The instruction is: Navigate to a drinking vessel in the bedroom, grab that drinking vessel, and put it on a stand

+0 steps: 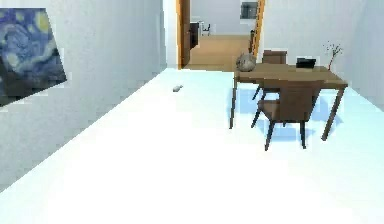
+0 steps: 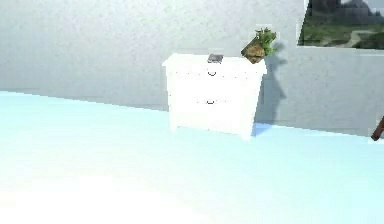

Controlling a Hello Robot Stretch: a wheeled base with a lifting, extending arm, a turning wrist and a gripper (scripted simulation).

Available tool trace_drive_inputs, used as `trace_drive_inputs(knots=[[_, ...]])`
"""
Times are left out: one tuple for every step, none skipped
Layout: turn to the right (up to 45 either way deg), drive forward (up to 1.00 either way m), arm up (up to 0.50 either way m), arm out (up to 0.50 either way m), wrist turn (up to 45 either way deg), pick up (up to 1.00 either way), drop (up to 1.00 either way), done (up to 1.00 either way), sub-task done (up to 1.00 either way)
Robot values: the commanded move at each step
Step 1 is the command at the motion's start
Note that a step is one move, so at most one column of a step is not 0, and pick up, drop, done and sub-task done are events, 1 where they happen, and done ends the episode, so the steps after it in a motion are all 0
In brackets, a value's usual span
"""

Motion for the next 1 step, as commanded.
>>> trace_drive_inputs(knots=[[0.0,1.00,0.00,0.00,0.0,0.00,0.00,0.00,0.00]])
